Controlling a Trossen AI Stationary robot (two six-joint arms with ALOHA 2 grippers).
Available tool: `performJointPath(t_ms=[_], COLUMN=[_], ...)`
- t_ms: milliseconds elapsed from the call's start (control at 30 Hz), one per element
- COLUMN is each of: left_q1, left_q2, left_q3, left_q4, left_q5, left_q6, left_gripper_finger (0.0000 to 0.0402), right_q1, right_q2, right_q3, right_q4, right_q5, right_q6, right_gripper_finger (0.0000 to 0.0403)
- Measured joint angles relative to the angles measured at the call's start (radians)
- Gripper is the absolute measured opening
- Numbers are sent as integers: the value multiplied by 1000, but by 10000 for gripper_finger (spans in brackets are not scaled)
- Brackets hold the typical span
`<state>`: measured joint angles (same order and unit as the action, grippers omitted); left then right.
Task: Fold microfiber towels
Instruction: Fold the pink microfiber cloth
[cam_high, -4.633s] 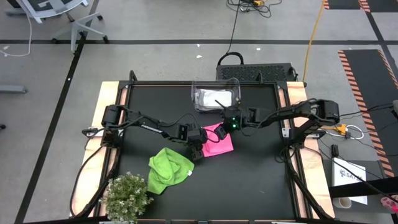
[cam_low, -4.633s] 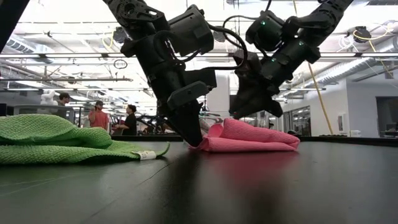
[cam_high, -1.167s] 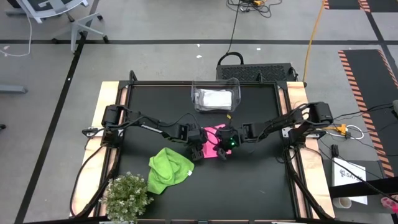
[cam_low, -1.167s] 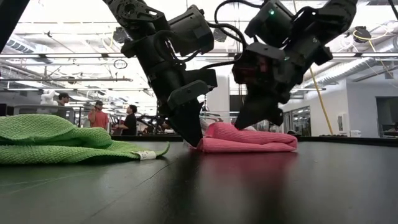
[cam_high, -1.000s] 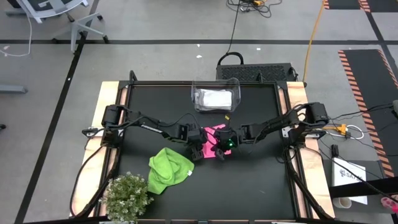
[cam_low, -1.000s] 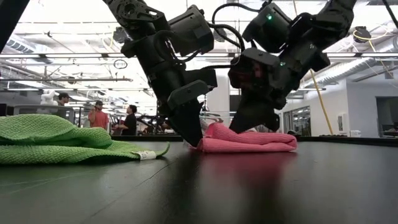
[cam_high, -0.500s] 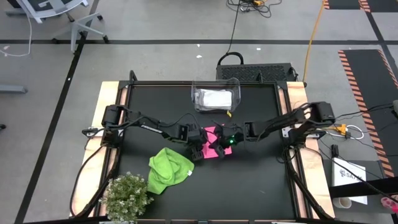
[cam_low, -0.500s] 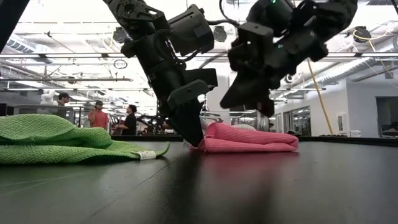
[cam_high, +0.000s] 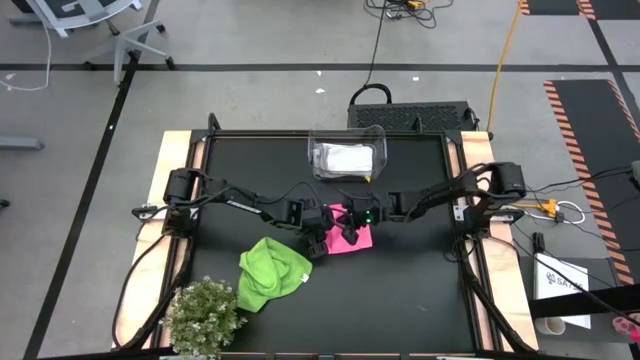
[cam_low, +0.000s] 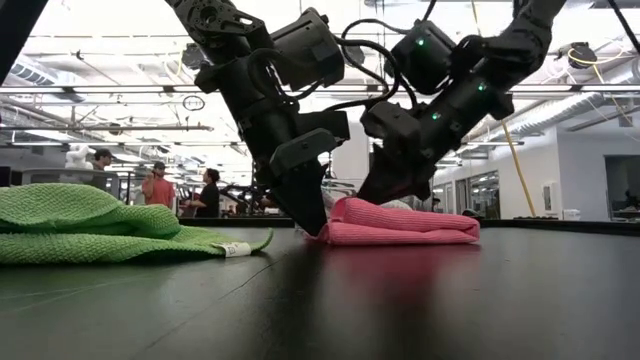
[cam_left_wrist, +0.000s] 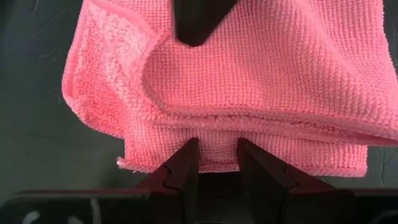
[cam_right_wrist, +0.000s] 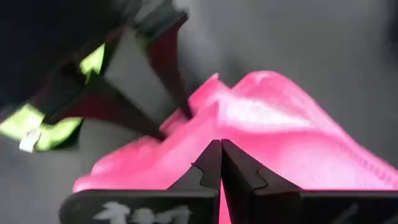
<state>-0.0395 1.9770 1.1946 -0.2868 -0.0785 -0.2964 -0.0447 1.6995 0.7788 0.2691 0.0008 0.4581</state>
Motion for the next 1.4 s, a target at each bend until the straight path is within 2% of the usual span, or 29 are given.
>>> performJointPath(t_ms=[233, 533, 800, 933, 1400], left_q1=[0, 0, 0, 0, 0], left_q2=[0, 0, 0, 0, 0], left_q3=[0, 0, 0, 0, 0], left_q4=[0, -1, -1, -1, -3], left_q5=[0, 1, 1, 1, 25], left_q6=[-1, -1, 7, 6, 6], left_gripper_finger=[115, 115, 115, 115, 115], right_q1=[-18, -28, 13, 30, 17], right_q2=[55, 63, 63, 63, 63], right_q3=[0, 0, 0, 0, 0], right_q4=[116, 185, 75, 75, 114], right_q5=[6, 51, 7, 52, 103], right_q6=[-27, -33, 47, 37, -12], right_gripper_finger=[0, 0, 0, 0, 0])
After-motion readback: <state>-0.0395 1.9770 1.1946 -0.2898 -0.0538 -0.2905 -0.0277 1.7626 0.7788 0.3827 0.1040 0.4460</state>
